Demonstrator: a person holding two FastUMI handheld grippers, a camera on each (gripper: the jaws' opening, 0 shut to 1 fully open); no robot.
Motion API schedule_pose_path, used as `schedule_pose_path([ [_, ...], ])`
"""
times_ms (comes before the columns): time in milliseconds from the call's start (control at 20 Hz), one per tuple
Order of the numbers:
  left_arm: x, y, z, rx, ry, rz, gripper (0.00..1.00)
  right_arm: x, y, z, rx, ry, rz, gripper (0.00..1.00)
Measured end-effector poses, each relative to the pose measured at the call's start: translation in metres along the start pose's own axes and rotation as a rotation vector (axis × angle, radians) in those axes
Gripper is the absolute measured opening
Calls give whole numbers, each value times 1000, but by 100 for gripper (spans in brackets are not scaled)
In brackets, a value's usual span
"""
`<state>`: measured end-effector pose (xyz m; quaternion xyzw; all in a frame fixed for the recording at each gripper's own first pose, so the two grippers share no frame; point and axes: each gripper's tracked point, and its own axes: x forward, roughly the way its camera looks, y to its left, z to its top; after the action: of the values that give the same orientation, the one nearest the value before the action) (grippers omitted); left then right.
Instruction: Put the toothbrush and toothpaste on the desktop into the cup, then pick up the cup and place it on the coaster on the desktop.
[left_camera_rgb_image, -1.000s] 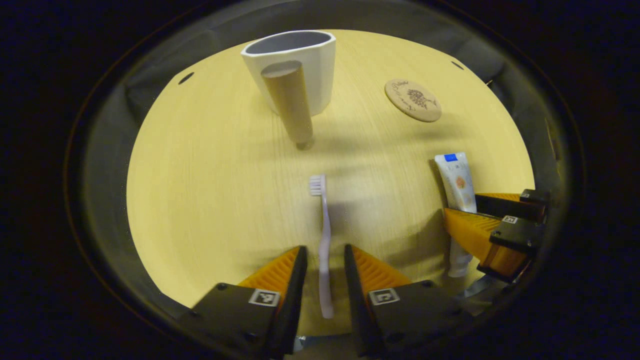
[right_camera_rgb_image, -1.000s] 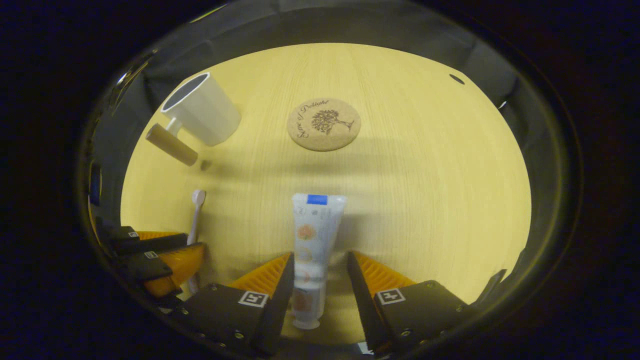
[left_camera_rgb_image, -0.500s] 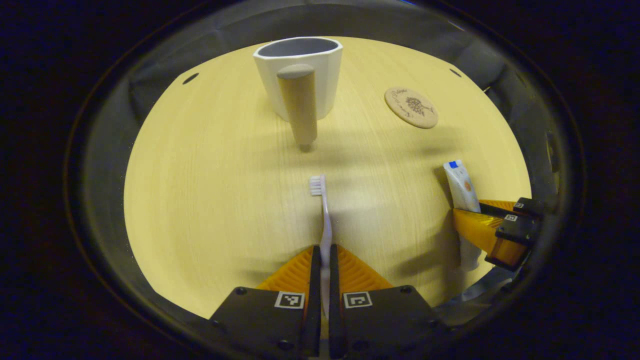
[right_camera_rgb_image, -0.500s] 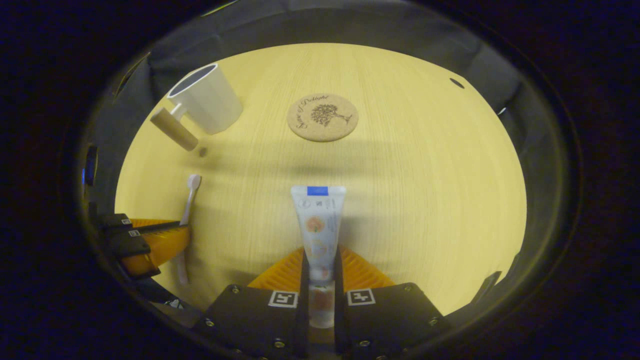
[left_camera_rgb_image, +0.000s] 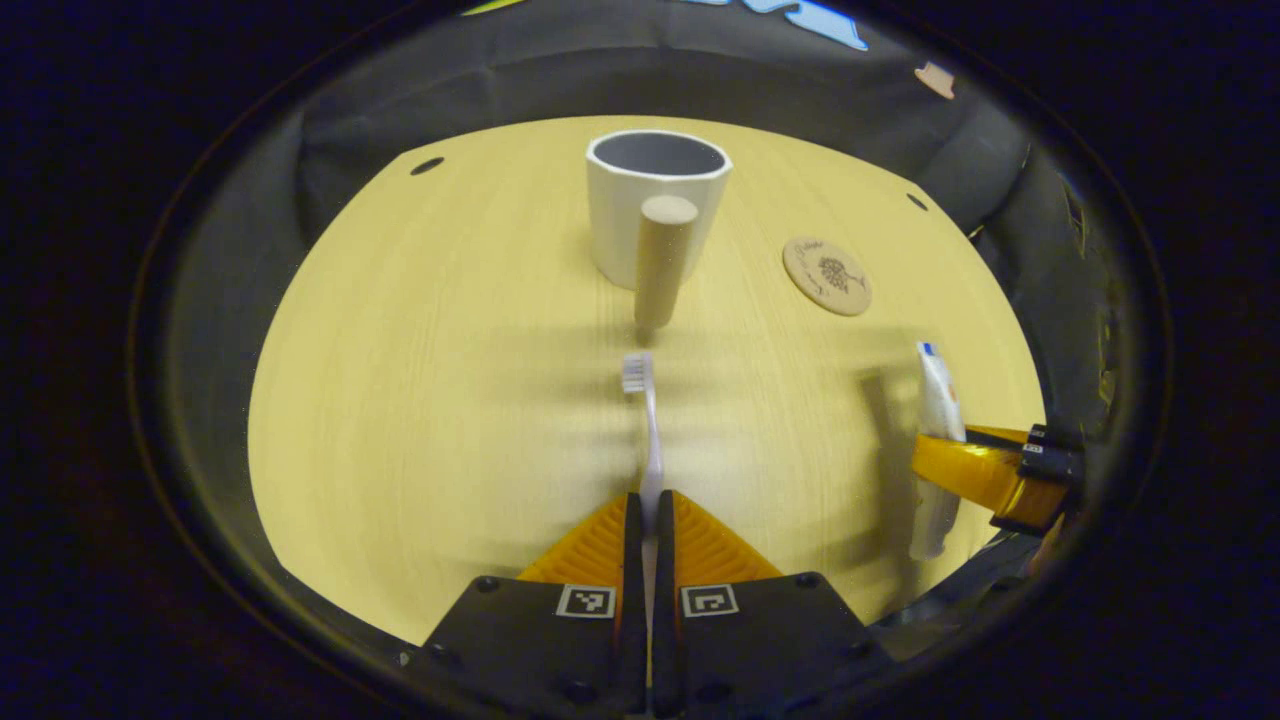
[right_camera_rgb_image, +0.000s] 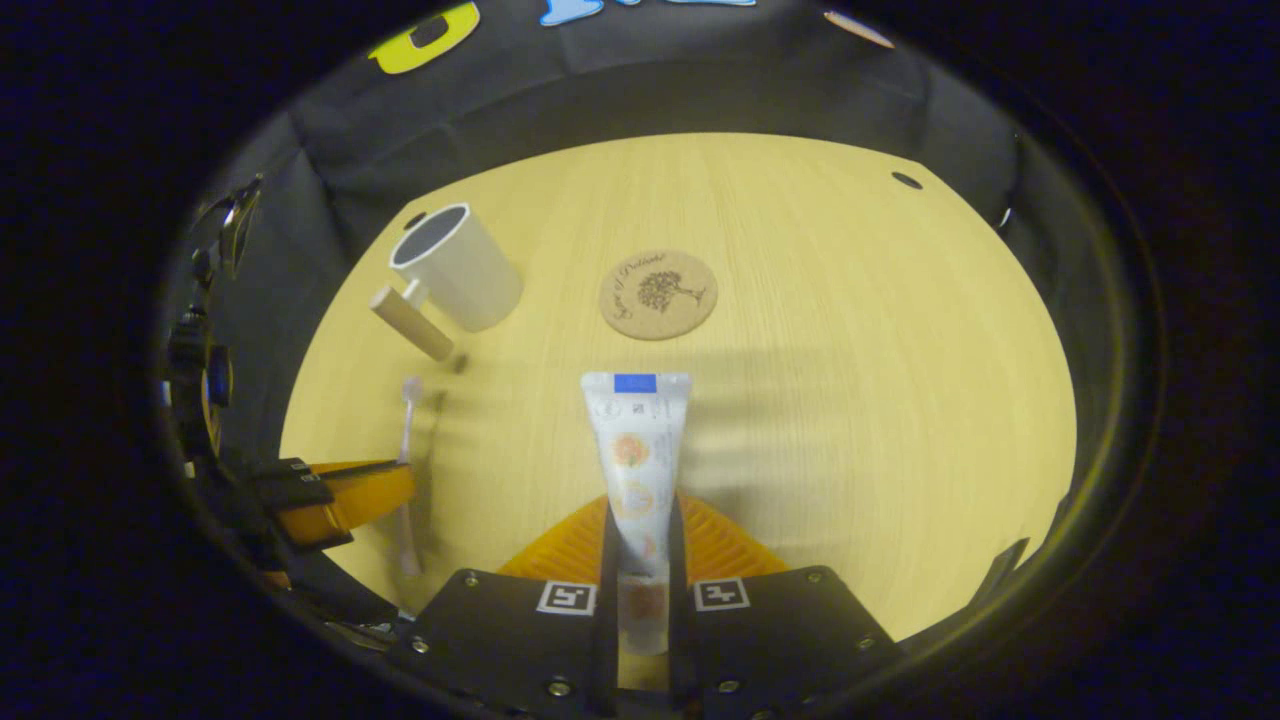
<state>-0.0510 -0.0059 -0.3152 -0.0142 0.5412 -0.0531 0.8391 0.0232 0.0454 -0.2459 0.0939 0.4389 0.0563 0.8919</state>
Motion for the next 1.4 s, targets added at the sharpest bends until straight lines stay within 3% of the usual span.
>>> schedule_pose_path([
  [350,-39,25,56,-76,-227,19,10,-26,19,39,-37,-143,73,21],
  [650,-81,42,132,-91,-474,27,10,-50,40,78,-83,-291,132,21],
  [1050,-157,36,228,-92,-804,-89,10,-75,50,107,-87,-396,124,20],
  [1400,-138,10,276,-59,-901,-220,9,-81,39,106,-53,-415,40,20],
])
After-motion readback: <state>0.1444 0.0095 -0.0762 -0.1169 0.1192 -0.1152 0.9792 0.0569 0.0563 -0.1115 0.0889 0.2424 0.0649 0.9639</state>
